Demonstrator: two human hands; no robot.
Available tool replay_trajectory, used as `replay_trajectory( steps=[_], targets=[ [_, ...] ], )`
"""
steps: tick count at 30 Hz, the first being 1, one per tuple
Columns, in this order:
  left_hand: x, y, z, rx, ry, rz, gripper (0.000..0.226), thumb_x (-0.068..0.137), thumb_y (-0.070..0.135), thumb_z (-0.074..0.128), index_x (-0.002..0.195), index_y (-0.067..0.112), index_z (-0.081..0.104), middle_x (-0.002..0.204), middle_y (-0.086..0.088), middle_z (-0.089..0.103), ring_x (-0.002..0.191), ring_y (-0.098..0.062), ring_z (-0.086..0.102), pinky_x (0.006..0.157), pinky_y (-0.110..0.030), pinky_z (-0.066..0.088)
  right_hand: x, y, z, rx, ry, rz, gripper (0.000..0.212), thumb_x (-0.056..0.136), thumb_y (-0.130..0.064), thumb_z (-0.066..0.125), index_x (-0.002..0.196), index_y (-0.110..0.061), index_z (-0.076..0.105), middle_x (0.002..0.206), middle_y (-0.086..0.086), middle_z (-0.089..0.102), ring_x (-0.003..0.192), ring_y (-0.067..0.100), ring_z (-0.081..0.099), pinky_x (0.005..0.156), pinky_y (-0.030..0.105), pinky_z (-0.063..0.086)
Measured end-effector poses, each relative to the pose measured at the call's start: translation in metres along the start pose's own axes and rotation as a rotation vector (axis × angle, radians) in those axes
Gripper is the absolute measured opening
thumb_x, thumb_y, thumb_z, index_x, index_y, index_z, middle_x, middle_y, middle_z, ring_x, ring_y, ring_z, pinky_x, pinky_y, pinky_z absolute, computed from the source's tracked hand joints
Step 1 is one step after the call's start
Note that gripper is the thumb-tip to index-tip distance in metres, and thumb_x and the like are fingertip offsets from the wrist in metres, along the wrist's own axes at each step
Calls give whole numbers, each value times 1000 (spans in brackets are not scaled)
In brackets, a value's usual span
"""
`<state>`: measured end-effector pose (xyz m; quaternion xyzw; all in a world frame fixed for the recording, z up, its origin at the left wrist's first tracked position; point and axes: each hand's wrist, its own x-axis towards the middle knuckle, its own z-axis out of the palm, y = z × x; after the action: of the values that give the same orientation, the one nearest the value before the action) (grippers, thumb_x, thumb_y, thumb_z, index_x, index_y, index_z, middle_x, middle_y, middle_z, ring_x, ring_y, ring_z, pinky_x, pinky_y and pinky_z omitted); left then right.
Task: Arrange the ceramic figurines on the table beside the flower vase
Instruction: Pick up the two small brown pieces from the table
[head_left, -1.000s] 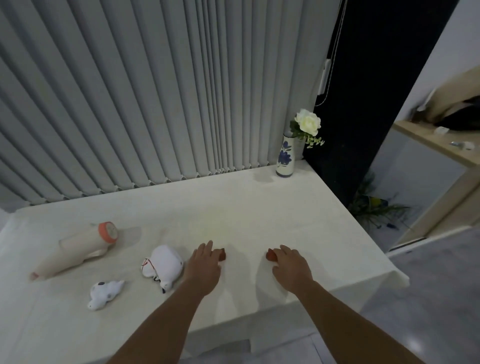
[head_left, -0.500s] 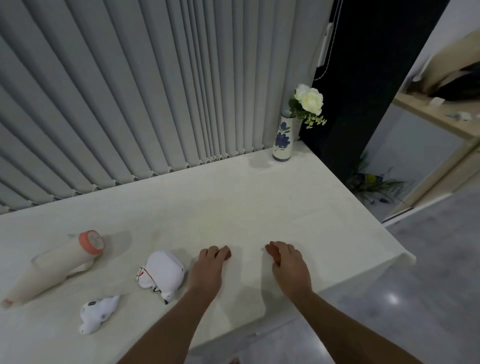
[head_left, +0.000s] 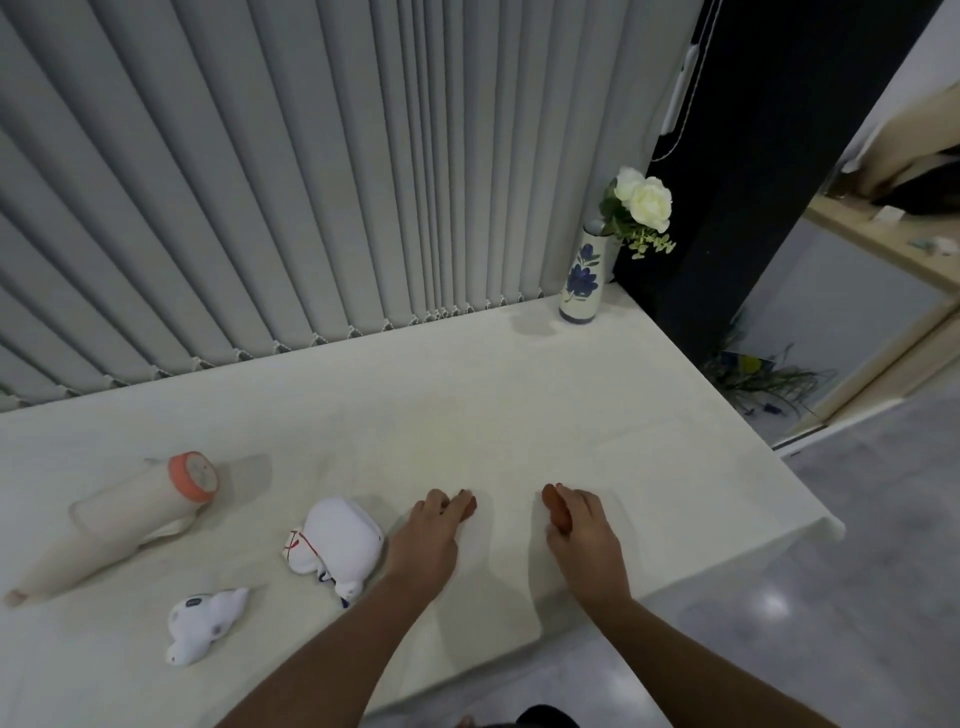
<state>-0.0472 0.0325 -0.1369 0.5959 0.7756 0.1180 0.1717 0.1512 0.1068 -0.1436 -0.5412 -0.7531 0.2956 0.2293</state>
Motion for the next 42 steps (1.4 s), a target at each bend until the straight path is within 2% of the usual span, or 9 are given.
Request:
replay_trajectory(
  steps=[5,11,18,22,25,27,30,34,42],
  targets=[
    [2,1,-6,-161,55,-85,39,86,9,46,123,21,48,116,-3,56,107,-23,56,84,-39,50,7,-19,6,37,11,-18,25,90,-15,61,115,-18,62,117,-5,62,98,3,56,84,12,40],
    [12,8,-10,-266,153,-71,33,79,6,55,112,13,54,112,-4,57,98,-24,58,76,-33,47,16,-28,4,125,-7,-19,20,91,-15,58,109,-21,66,113,-8,62,98,5,59,87,15,44],
    [32,38,-7,-296,178,-53,26,83,14,57,108,21,57,111,3,56,85,-15,60,70,-24,46,36,-14,-22,119,-85,52,20,84,-12,64,101,-22,64,106,-6,60,90,6,56,78,13,42],
    [54,60,-18,-324,155,-66,36,87,19,56,123,21,51,118,4,56,94,-16,62,79,-27,49,59,-16,-42,146,-130,78,29,84,-9,61,110,-22,56,104,-8,64,88,8,58,73,12,39],
    [71,82,-20,-404,93,-64,36,86,18,56,120,21,46,112,9,63,94,-11,61,85,-30,50,76,-12,-60,134,-148,76,28,84,-5,58,106,-21,51,98,-10,63,82,6,57,68,9,37],
    [76,94,-17,-394,68,-57,30,86,16,56,114,18,46,104,12,60,91,-9,57,78,-25,44,82,-5,-68,94,-163,45,28,84,-3,58,107,-19,53,100,-9,63,83,2,56,71,6,37],
    [79,99,-13,-358,57,-52,25,87,15,55,111,17,49,96,14,55,91,-11,57,76,-24,43,86,3,-68,32,-205,0,33,86,-3,57,115,-16,56,106,-3,67,92,5,56,85,15,43],
    [85,98,-15,-298,48,-45,28,89,17,52,118,18,50,107,4,63,98,-16,60,85,-30,49,95,4,-65,-10,-258,-34,37,85,-2,54,120,-14,58,100,-5,70,99,8,56,95,25,45],
    [113,109,-24,-320,29,-27,34,90,16,50,123,16,52,109,1,66,102,-17,60,90,-29,46,126,-4,-70,-93,-305,-65,33,86,-9,52,118,-11,57,99,-3,69,91,12,57,83,23,44]
  ],
)
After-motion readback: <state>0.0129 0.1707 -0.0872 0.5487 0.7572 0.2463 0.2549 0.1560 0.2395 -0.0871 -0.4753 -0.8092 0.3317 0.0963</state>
